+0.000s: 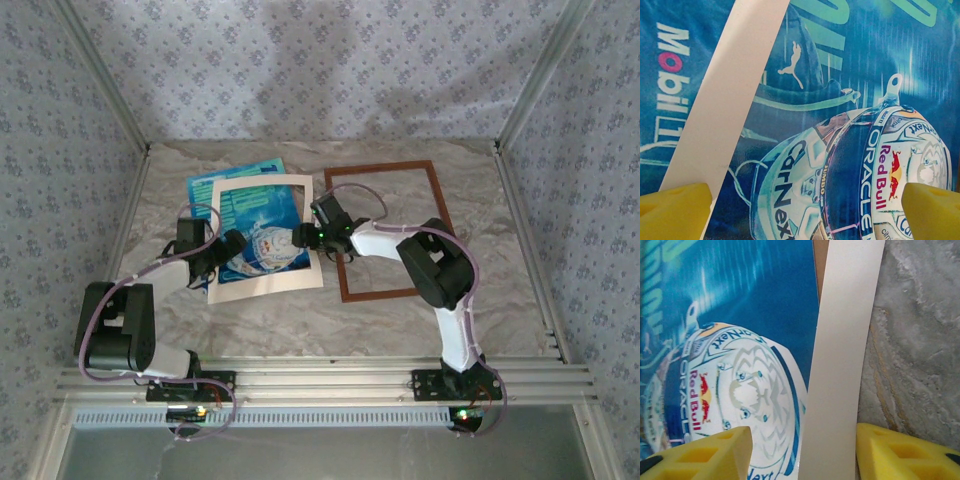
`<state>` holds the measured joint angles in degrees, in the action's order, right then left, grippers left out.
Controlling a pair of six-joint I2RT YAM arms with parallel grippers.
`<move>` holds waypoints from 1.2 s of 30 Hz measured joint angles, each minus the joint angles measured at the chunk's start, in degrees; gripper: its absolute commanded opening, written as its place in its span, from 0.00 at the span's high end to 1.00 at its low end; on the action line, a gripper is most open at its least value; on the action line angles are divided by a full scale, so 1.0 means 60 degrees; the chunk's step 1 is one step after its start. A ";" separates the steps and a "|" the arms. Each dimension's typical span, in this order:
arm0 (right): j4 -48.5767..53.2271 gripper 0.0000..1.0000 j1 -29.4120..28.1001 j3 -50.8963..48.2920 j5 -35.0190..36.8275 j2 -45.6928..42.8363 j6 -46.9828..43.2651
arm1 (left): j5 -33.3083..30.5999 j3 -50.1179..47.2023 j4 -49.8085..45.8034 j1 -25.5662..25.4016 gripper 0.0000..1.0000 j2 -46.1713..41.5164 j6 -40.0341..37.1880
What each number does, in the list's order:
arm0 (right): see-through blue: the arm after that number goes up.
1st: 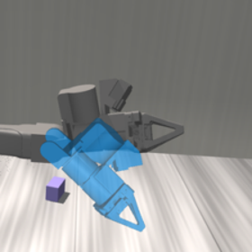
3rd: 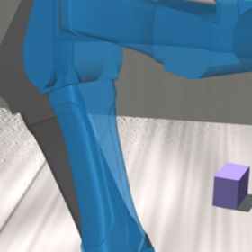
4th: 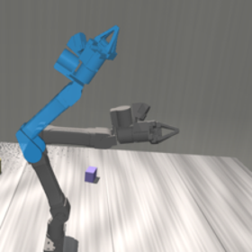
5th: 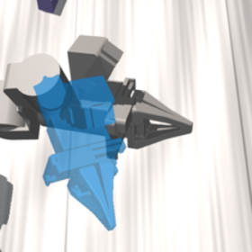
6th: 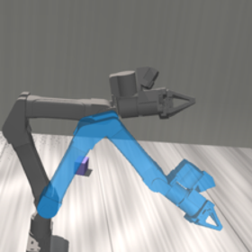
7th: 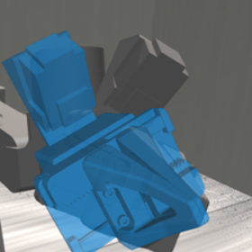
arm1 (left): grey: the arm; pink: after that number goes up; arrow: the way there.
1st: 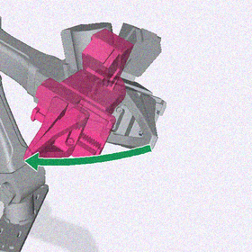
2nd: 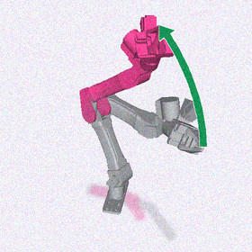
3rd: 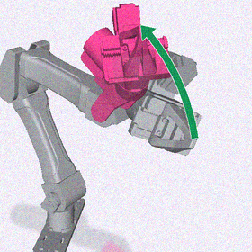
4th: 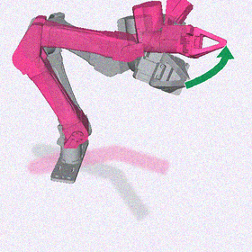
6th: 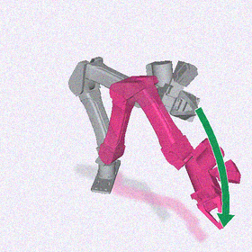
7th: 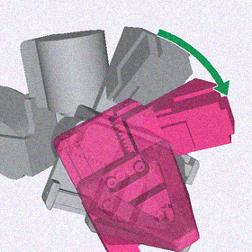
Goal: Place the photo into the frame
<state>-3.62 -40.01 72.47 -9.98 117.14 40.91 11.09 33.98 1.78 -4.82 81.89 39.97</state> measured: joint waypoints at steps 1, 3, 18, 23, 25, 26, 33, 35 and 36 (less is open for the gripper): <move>-0.0186 0.35 0.0022 -0.0098 -0.0098 -0.0029 0.0058 | 0.0000 0.0000 0.0000 0.0000 0.01 0.0000 0.0000; -0.0492 0.30 0.0058 -0.0251 -0.0310 -0.0087 0.0153 | 0.0004 0.0000 0.0000 0.0000 0.02 0.0000 0.0000; -0.2404 0.19 0.0120 -0.2171 -0.1457 -0.1672 0.0612 | 0.0004 0.0000 0.0004 0.0000 0.01 0.0000 0.0000; -0.2648 0.17 0.0120 -0.2393 -0.1508 -0.1949 0.0790 | 0.0004 0.0000 0.0004 0.0000 0.01 0.0000 0.0000; -0.2769 0.12 0.0120 -0.2495 -0.1559 -0.1993 0.0900 | 0.0004 0.0000 0.0004 0.0000 0.02 0.0000 0.0000; -0.2841 0.11 0.0120 -0.2565 -0.1566 -0.2014 0.0973 | 0.0004 0.0000 0.0004 0.0000 0.01 0.0000 0.0000; -0.3242 0.09 0.0120 -0.3078 -0.1690 -0.2157 0.1432 | 0.0004 0.0000 0.0004 0.0000 0.02 0.0000 0.0000; -0.3337 0.09 0.0120 -0.3235 -0.1719 -0.2211 0.1559 | 0.0004 0.0000 0.0004 0.0000 0.01 0.0000 0.0000; -0.3391 0.09 0.0120 -0.3351 -0.1738 -0.2273 0.1625 | 0.0004 0.0000 0.0004 0.0000 0.02 0.0000 0.0000</move>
<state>-23.97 -39.29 52.36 -20.40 103.50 50.65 11.11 33.98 1.80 -4.82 81.89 39.97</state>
